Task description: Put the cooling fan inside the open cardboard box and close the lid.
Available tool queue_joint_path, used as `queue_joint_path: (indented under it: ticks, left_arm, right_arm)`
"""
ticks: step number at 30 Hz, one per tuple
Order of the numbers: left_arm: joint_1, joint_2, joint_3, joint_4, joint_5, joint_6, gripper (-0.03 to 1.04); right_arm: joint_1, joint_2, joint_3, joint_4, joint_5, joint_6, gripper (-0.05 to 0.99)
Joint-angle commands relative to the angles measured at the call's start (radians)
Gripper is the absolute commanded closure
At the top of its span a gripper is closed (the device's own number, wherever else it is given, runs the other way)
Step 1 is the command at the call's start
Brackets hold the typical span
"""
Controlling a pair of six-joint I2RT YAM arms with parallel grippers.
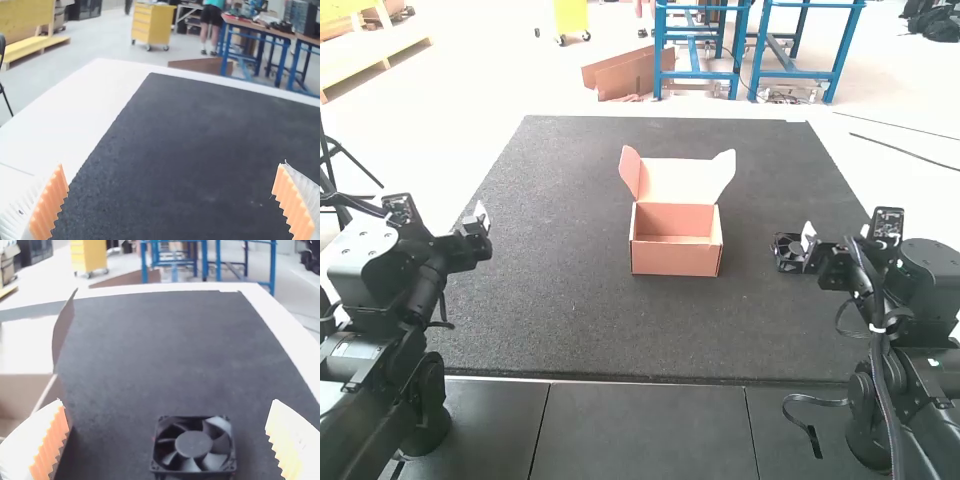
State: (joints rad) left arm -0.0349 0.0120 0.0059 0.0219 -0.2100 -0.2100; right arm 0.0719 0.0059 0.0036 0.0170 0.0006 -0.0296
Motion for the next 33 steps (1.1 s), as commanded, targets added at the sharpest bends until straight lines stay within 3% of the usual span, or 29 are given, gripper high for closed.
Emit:
queue_joint_path:
  ticks: [1, 4, 8, 11, 15, 22, 26, 33]
  left_arm:
    - [-0.008, -0.012, -0.006, 0.042, 0.003, 0.020, 0.04]
    - [-0.008, -0.012, -0.006, 0.125, 0.021, 0.024, 0.04]
    - [-0.008, -0.012, 0.023, 0.147, 0.038, 0.064, 0.04]
    - [-0.008, -0.010, 0.075, 0.115, 0.043, 0.070, 0.04]
    - [-0.008, 0.043, 0.140, 0.133, 0.052, 0.083, 0.04]
    - [-0.008, 0.298, 0.341, 0.128, 0.043, 0.083, 0.04]
    - [-0.008, 0.437, 0.480, 0.085, 0.047, 0.081, 0.04]
    - [-0.007, 0.666, 0.689, -0.091, 0.046, 0.052, 0.04]
  right_arm:
    - [0.002, -0.011, -0.004, 0.051, 0.012, 0.025, 0.02]
    - [0.000, -0.011, -0.004, 0.146, 0.039, 0.025, 0.02]
    - [-0.007, -0.011, 0.003, 0.238, 0.059, 0.023, 0.02]
    - [-0.018, -0.006, 0.049, 0.233, 0.059, 0.023, 0.02]
    - [-0.032, 0.028, 0.114, 0.230, 0.049, 0.023, 0.02]
    - [-0.061, 0.198, 0.263, 0.209, 0.084, 0.025, 0.02]
    - [-0.090, 0.336, 0.401, 0.141, 0.090, 0.026, 0.02]
    - [-0.162, 0.706, 0.750, -0.157, 0.114, 0.033, 0.02]
